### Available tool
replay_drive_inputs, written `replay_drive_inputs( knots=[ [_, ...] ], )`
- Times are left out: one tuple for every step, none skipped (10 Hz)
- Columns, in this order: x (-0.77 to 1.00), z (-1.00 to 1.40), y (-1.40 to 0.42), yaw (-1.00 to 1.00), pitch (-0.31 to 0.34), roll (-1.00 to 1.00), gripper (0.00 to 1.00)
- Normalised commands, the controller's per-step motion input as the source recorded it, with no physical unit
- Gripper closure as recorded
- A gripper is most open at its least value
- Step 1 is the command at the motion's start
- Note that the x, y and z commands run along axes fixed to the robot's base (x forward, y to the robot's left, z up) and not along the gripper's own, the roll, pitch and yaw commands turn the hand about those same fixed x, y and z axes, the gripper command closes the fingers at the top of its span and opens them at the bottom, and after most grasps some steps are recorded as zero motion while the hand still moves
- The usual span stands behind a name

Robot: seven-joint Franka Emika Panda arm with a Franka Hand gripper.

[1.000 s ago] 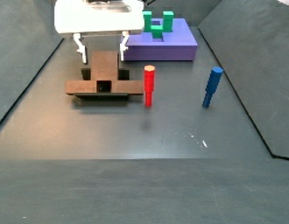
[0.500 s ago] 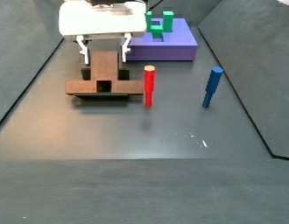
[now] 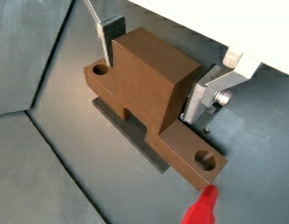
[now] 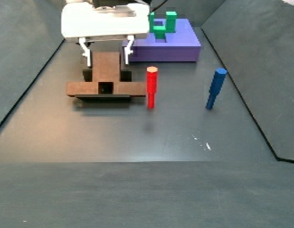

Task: Pick up the brown object. Move up. Place the brown object on the fixture. Regrasp the brown object. Move to above the board. Insert the brown object.
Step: Regrasp the brown object.

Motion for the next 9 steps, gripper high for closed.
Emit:
replay_drive_inputs(
  knots=[
    [0.0, 0.0, 0.0, 0.0, 0.0, 0.0, 1.0],
    [0.0, 0.0, 0.0, 0.0, 0.0, 0.0, 1.0],
    [0.0, 0.0, 0.0, 0.0, 0.0, 0.0, 1.0],
    [0.0, 0.0, 0.0, 0.0, 0.0, 0.0, 1.0],
    [0.0, 0.0, 0.0, 0.0, 0.0, 0.0, 1.0],
    [0.0, 0.0, 0.0, 0.0, 0.0, 0.0, 1.0],
    [0.0, 0.0, 0.0, 0.0, 0.0, 0.0, 1.0],
    [0.0, 0.0, 0.0, 0.0, 0.0, 0.0, 1.0],
    [0.0, 0.0, 0.0, 0.0, 0.0, 0.0, 1.0]
  ],
)
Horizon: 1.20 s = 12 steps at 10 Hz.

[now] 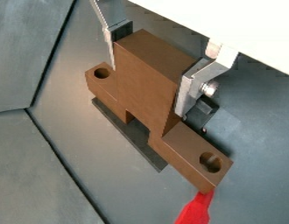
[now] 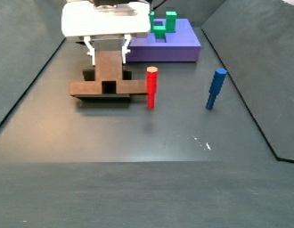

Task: Pick up the brown object. Move up. Place the brown object on the fixture. Regrasp the brown object. Move to above the board. Insert the brown object.
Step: Regrasp the brown object, then move to above the board.

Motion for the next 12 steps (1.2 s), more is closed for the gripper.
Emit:
replay_drive_inputs(
  knots=[
    [0.0, 0.0, 0.0, 0.0, 0.0, 0.0, 1.0],
    [0.0, 0.0, 0.0, 0.0, 0.0, 0.0, 1.0],
    [0.0, 0.0, 0.0, 0.0, 0.0, 0.0, 1.0],
    [0.0, 0.0, 0.0, 0.0, 0.0, 0.0, 1.0],
    [0.0, 0.0, 0.0, 0.0, 0.0, 0.0, 1.0],
    [0.0, 0.0, 0.0, 0.0, 0.0, 0.0, 1.0],
    [0.0, 0.0, 0.0, 0.0, 0.0, 0.0, 1.0],
    [0.0, 1.4, 0.0, 0.0, 0.0, 0.0, 1.0],
    [0.01, 1.4, -0.01, -0.04, -0.005, 0.0, 1.0],
    [-0.02, 1.4, -0.03, -0.06, 0.003, -0.06, 1.0],
    [-0.01, 1.4, -0.01, -0.04, 0.028, -0.03, 1.0],
    [0.01, 1.4, -0.03, -0.03, 0.082, 0.0, 1.0]
  ],
)
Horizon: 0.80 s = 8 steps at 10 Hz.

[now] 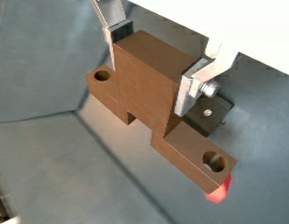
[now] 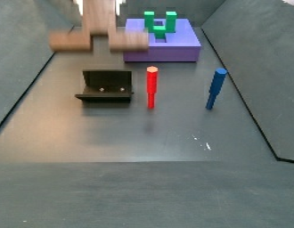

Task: Pick up the brown object. Move up. Place the brown object on the fixture. Regrasp the brown object. Move to above the board. Insert the brown object.
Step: Move to above the board.

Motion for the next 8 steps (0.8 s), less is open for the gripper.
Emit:
replay_drive_inputs(
  knots=[
    [0.01, 1.4, -0.05, -0.02, 0.087, -0.01, 1.0],
    [0.03, 1.4, -0.02, 0.0, 0.096, -0.01, 1.0],
    [0.03, 0.85, -0.03, 0.02, 0.102, -0.02, 1.0],
    [0.03, 0.43, -0.02, 0.03, 0.106, 0.0, 1.0],
    [-0.92, 0.29, -1.4, -0.06, 0.032, -1.0, 1.0],
    [-0.93, 0.27, -1.4, -0.06, 0.021, -1.0, 1.0],
    [-1.02, 0.27, -1.4, -0.05, 0.001, -1.0, 1.0],
    [-1.03, 0.26, -1.4, -0.05, 0.003, -1.0, 1.0]
  ],
)
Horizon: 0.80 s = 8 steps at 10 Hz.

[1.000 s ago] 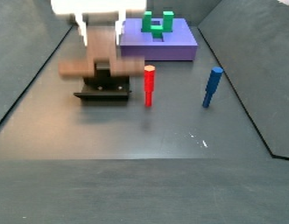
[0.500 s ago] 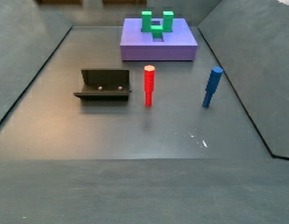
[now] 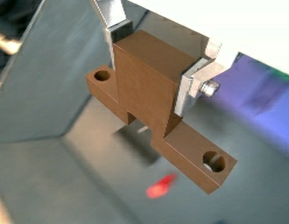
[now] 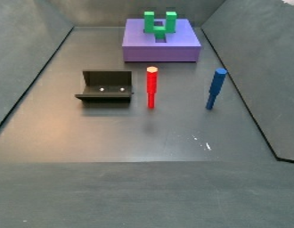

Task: Pick up the brown object. Move up. Place the brown object on the fixture. Regrasp the brown object. Move to above the board. Insert the brown object.
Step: Move to above the board.

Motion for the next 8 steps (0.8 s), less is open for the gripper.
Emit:
replay_drive_inputs(
  knots=[
    [-1.02, 0.26, -1.4, -0.05, 0.004, -1.0, 1.0],
    [-1.03, 0.25, -1.4, -0.04, 0.005, -1.0, 1.0],
    [-0.42, 0.09, -0.54, -0.04, 0.001, -1.0, 1.0],
    [-0.19, 0.02, -0.2, -0.04, 0.008, -1.0, 1.0],
    [-0.12, 0.01, -0.1, -0.04, 0.018, -1.0, 1.0],
    [-0.09, 0.02, -0.07, -0.04, -0.006, -1.0, 1.0],
    [-0.08, 0.0, -0.03, -0.03, -0.023, -0.87, 1.0],
    [-0.06, 0.0, 0.01, -0.02, -0.026, -0.58, 1.0]
  ],
)
